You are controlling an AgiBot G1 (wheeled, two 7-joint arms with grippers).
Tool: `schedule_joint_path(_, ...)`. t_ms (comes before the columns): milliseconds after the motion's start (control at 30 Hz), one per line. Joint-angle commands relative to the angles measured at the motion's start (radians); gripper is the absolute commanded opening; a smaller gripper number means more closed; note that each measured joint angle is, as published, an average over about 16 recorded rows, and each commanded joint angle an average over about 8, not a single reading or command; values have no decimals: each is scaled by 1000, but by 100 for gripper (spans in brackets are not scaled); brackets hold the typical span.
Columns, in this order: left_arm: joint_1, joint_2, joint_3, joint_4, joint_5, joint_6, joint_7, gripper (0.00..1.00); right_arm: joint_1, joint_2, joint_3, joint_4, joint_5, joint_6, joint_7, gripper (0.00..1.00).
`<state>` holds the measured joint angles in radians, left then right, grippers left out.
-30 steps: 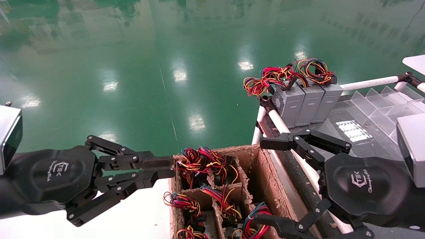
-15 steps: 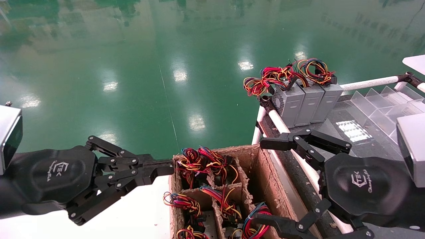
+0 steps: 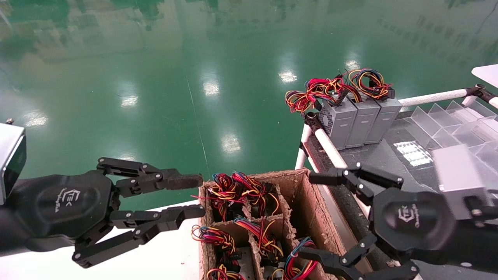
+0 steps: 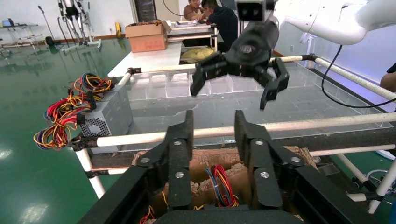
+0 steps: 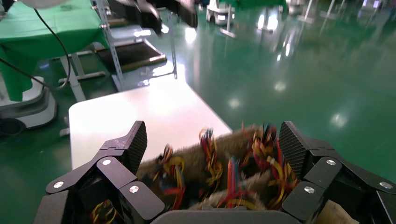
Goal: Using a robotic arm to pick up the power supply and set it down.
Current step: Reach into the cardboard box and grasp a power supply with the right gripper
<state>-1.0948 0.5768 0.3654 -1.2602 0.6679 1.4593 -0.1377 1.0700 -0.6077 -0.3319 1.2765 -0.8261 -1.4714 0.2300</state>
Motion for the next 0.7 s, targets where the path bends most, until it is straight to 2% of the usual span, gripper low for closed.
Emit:
schedule_joint_path(33, 0, 0, 0, 0, 0, 0, 0, 100, -1, 5, -10, -3, -19, 5, 13, 100)
schedule_joint_path(367, 0, 0, 0, 0, 0, 0, 0, 100, 19, -69, -132, 48, -107, -72, 86, 100)
schedule_joint_path(667, 0, 0, 0, 0, 0, 0, 0, 100, 42, -111, -263, 67, -127, -103, 61, 100)
schedule_joint_path(700, 0, 0, 0, 0, 0, 0, 0, 100, 46, -113, -280, 68, -127, -103, 55, 95)
